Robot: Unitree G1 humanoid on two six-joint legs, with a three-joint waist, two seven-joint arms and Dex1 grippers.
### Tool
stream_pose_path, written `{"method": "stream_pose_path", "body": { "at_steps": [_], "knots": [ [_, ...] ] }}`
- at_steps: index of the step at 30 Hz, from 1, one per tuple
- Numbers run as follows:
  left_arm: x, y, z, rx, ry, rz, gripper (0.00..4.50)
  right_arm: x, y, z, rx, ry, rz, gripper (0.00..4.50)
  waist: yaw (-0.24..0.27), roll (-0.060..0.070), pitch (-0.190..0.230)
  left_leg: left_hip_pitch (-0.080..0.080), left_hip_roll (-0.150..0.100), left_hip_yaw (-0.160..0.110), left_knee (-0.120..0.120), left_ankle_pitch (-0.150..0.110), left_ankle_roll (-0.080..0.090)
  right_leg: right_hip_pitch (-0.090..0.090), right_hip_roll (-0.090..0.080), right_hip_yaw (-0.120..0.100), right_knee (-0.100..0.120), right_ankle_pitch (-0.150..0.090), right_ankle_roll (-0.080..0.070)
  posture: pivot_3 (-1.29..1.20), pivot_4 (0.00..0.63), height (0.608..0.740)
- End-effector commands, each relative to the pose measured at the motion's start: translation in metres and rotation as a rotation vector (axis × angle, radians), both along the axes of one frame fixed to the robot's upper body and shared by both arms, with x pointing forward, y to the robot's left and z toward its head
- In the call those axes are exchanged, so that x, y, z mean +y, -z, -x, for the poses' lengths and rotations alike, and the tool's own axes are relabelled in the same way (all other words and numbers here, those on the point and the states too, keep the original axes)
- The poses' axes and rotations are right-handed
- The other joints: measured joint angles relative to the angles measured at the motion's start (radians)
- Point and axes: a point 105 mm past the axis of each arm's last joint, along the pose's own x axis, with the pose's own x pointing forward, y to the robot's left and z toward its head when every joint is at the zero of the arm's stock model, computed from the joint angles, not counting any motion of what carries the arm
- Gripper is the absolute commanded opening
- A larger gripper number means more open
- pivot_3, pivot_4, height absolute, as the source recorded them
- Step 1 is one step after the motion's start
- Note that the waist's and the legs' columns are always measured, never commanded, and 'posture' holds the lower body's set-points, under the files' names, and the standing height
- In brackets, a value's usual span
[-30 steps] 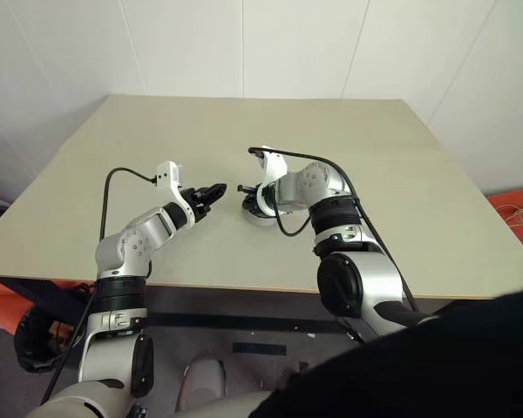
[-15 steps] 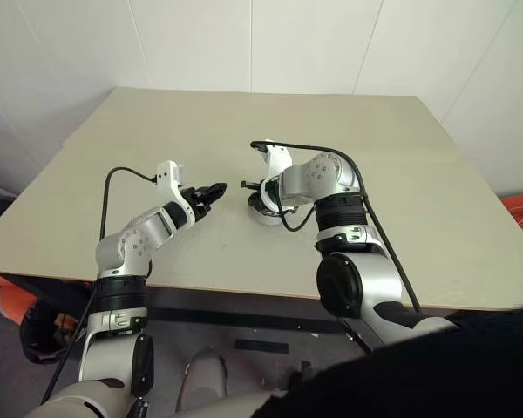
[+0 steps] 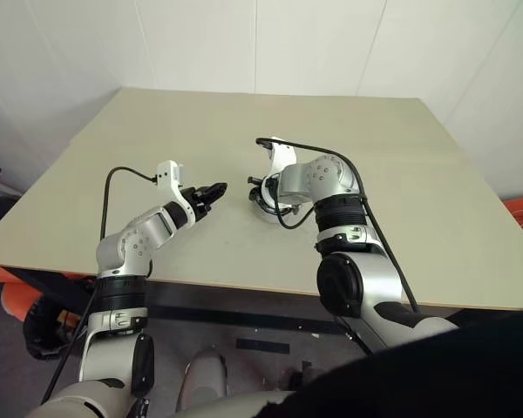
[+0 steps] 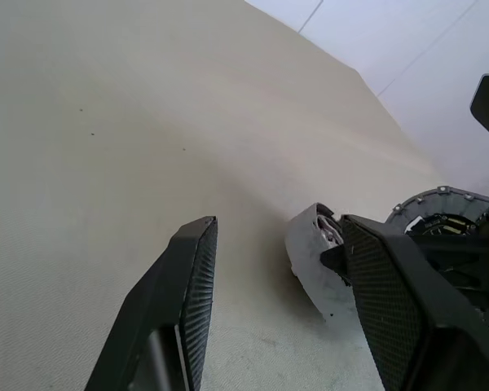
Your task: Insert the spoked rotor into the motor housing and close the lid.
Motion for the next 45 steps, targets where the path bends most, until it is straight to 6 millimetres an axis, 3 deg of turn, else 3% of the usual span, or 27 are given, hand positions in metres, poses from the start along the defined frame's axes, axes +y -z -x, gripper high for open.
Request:
{"method": "stream_pose_path", "body": {
  "at_steps": [1, 2, 12, 18, 23, 26, 29, 34, 41, 45],
  "knots": [
    [-0.001, -0.018, -0.005, -0.064, 0.002, 0.005, 2.56, 0.02, 0.015, 0.013, 0.031, -0.03, 0.045, 2.63, 0.004, 0.0, 0.0, -0.002, 0.0, 0.0, 0.0, 0.002, -0.003, 0.0, 0.0, 0.0, 0.0, 0.0, 0.0, 0.0, 0.0, 0.74],
    [-0.001, -0.018, -0.005, -0.064, 0.002, 0.005, 2.56, 0.02, 0.015, 0.012, 0.026, -0.023, 0.053, 2.91, 0.007, 0.0, 0.0, -0.003, 0.0, 0.0, 0.0, 0.005, -0.007, 0.0, 0.0, 0.0, 0.0, 0.001, 0.001, 0.0, 0.0, 0.74],
    [0.0, -0.018, -0.006, -0.067, 0.0, 0.006, 2.56, 0.032, -0.009, 0.014, -0.032, -0.082, -0.006, 2.91, 0.008, -0.001, -0.001, -0.017, 0.001, 0.002, 0.003, 0.008, -0.009, -0.011, 0.002, -0.002, 0.0, 0.007, -0.003, 0.0, 0.0, 0.74],
    [-0.003, -0.017, -0.007, -0.068, 0.009, 0.002, 2.56, 0.051, -0.064, 0.012, -0.208, -0.217, -0.134, 2.91, -0.005, -0.001, 0.0, -0.018, 0.002, 0.001, 0.004, 0.008, -0.009, -0.012, 0.002, -0.002, 0.001, 0.007, -0.003, 0.0, 0.0, 0.74],
    [-0.006, -0.018, -0.009, -0.076, 0.023, -0.004, 2.56, 0.046, -0.102, 0.008, -0.377, -0.278, -0.185, 2.91, -0.013, -0.001, 0.0, -0.018, 0.002, 0.001, 0.005, 0.009, -0.009, -0.012, 0.002, -0.002, 0.002, 0.007, -0.003, 0.0, 0.0, 0.74],
    [-0.007, -0.02, -0.011, -0.081, 0.03, -0.007, 2.56, 0.034, -0.115, 0.001, -0.493, -0.291, -0.141, 2.91, -0.012, -0.001, 0.0, -0.018, 0.003, 0.001, 0.006, 0.009, -0.009, -0.011, 0.002, -0.002, 0.002, 0.007, -0.003, 0.0, 0.0, 0.74],
    [-0.007, -0.021, -0.013, -0.087, 0.039, -0.021, 2.56, 0.004, -0.129, -0.01, -0.728, -0.331, 0.025, 2.91, 0.0, -0.001, 0.0, -0.019, 0.002, 0.0, 0.009, 0.008, -0.009, -0.009, 0.002, -0.004, 0.002, 0.008, -0.003, 0.0, 0.0, 0.74],
    [-0.006, -0.022, -0.016, -0.097, 0.051, -0.038, 2.56, -0.054, -0.135, -0.016, -1.137, -0.5, 0.567, 2.91, 0.019, -0.001, 0.0, -0.023, 0.002, 0.0, 0.019, 0.007, -0.006, -0.007, 0.001, -0.006, 0.003, 0.009, -0.001, 0.0, 0.0, 0.74],
    [-0.004, -0.022, -0.02, -0.128, 0.061, -0.094, 2.56, -0.106, -0.125, -0.004, -1.253, -0.639, 0.936, 2.91, 0.012, -0.001, 0.0, -0.024, 0.003, 0.0, 0.027, 0.006, -0.002, -0.01, 0.001, -0.004, 0.012, 0.01, -0.002, 0.0, 0.0, 0.74],
    [0.0, -0.023, -0.023, -0.18, 0.035, -0.163, 2.56, -0.142, -0.095, 0.004, -1.143, -0.708, 1.164, 2.91, 0.011, -0.001, 0.0, -0.024, 0.004, 0.0, 0.032, 0.005, 0.017, -0.008, 0.002, -0.004, 0.014, 0.008, -0.007, 0.0, 0.0, 0.74]
  ]
}}
